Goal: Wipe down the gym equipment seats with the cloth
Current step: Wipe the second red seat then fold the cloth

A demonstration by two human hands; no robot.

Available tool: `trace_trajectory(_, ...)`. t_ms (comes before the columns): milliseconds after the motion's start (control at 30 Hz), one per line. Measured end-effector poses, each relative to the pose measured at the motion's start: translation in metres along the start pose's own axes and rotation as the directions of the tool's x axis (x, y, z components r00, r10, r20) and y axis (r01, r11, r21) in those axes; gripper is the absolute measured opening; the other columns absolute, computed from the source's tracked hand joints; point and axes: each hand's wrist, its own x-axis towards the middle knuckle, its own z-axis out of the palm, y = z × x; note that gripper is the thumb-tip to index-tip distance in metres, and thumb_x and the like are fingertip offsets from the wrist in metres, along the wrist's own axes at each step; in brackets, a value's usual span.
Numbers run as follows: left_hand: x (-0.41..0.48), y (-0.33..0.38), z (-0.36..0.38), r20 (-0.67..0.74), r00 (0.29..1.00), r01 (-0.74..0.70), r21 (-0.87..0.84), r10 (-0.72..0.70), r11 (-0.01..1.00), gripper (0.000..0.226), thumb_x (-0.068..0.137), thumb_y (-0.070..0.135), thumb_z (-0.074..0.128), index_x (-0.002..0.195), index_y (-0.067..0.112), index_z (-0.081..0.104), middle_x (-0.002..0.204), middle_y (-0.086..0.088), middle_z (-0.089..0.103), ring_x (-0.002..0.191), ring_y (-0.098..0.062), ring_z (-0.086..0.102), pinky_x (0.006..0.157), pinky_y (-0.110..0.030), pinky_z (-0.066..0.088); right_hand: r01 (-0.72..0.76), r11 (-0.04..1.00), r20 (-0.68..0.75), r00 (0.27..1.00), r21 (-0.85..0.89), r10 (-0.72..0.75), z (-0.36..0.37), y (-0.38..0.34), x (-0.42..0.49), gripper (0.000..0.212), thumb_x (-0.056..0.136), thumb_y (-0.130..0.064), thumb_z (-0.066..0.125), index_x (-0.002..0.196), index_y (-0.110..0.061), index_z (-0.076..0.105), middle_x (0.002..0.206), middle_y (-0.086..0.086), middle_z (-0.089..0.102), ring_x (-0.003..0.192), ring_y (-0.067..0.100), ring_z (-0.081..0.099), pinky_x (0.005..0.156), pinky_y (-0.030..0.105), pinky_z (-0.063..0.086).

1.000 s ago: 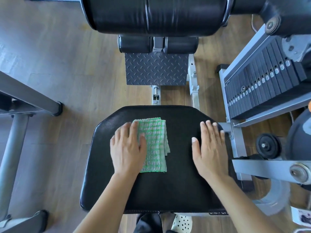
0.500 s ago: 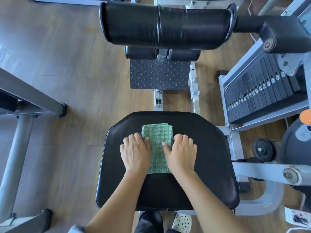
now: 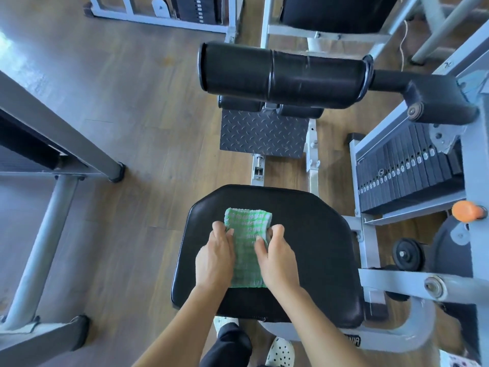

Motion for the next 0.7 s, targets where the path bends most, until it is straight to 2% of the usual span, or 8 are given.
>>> trace_trajectory(100, -0.029, -0.001, -0.022, -0.037, 0.998, 0.056, -0.036, -0.057, 0.998, 0.024, 0.101, 0.035, 0.029, 0.091, 0.014, 0.031, 0.080, -0.010, 0.061, 0.066, -0.037, 0.060, 0.053, -0.038, 0.044, 0.035, 0.998, 0.034, 0.999, 0.052, -0.037, -0.012, -0.018, -0.025, 0.020, 0.097, -0.027, 0.049, 0.091, -0.016, 0.033, 0.075, -0.004, 0.049, 0.065, 0.026, 0.049, 0.055, 0.034, 0.030)
trace_trajectory(200, -0.066, -0.001, -0.042, -0.075, 0.981, 0.172, -0.067, -0.177, 0.983, 0.025, 0.101, 0.036, 0.029, 0.092, 0.013, 0.032, 0.079, -0.008, 0.059, 0.072, -0.038, 0.061, 0.058, -0.038, 0.045, 0.083, 0.993, 0.088, 0.992, 0.081, -0.090, -0.023, -0.033, -0.055, 0.019, 0.097, -0.029, 0.049, 0.094, -0.017, 0.035, 0.082, 0.000, 0.056, 0.071, 0.028, 0.056, 0.056, 0.035, 0.034)
trace_trajectory(367, -0.142, -0.007, -0.066, -0.181, 0.941, 0.258, -0.165, -0.287, 0.952, 0.020, 0.102, 0.031, 0.033, 0.095, 0.012, 0.035, 0.080, -0.009, 0.059, 0.077, -0.039, 0.062, 0.058, -0.033, 0.035, 0.175, 0.976, 0.183, 0.963, 0.128, -0.197, -0.034, -0.048, -0.114, 0.019, 0.097, -0.031, 0.049, 0.093, -0.019, 0.034, 0.085, 0.001, 0.059, 0.074, 0.027, 0.057, 0.062, 0.040, 0.044)
trace_trajectory(467, -0.197, -0.013, -0.070, -0.267, 0.889, 0.335, -0.179, -0.373, 0.925, 0.023, 0.101, 0.035, 0.030, 0.092, 0.015, 0.031, 0.086, -0.012, 0.064, 0.078, -0.042, 0.062, 0.059, -0.038, 0.041, 0.275, 0.951, 0.269, 0.914, 0.139, -0.303, -0.037, -0.045, -0.152, 0.020, 0.097, -0.029, 0.049, 0.093, -0.018, 0.034, 0.082, 0.001, 0.057, 0.071, 0.026, 0.055, 0.059, 0.038, 0.040)
trace_trajectory(600, -0.278, -0.019, -0.067, -0.323, 0.795, 0.434, -0.290, -0.514, 0.853, 0.023, 0.101, 0.035, 0.030, 0.091, 0.014, 0.030, 0.092, -0.017, 0.065, 0.083, -0.045, 0.060, 0.060, -0.040, 0.037, 0.389, 0.900, 0.368, 0.822, 0.195, -0.435, -0.041, -0.036, -0.210, 0.019, 0.096, -0.022, 0.053, 0.095, -0.015, 0.036, 0.078, -0.003, 0.052, 0.065, 0.016, 0.049, 0.052, 0.019, 0.031)
trace_trajectory(700, -0.345, -0.025, -0.063, -0.357, 0.704, 0.498, -0.368, -0.614, 0.785, 0.022, 0.101, 0.035, 0.030, 0.090, 0.016, 0.029, 0.091, -0.017, 0.065, 0.083, -0.045, 0.060, 0.063, -0.042, 0.041, 0.446, 0.873, 0.470, 0.738, 0.200, -0.484, -0.036, -0.029, -0.256, 0.020, 0.096, -0.024, 0.054, 0.096, -0.015, 0.037, 0.079, -0.004, 0.051, 0.067, 0.016, 0.047, 0.055, 0.025, 0.026)
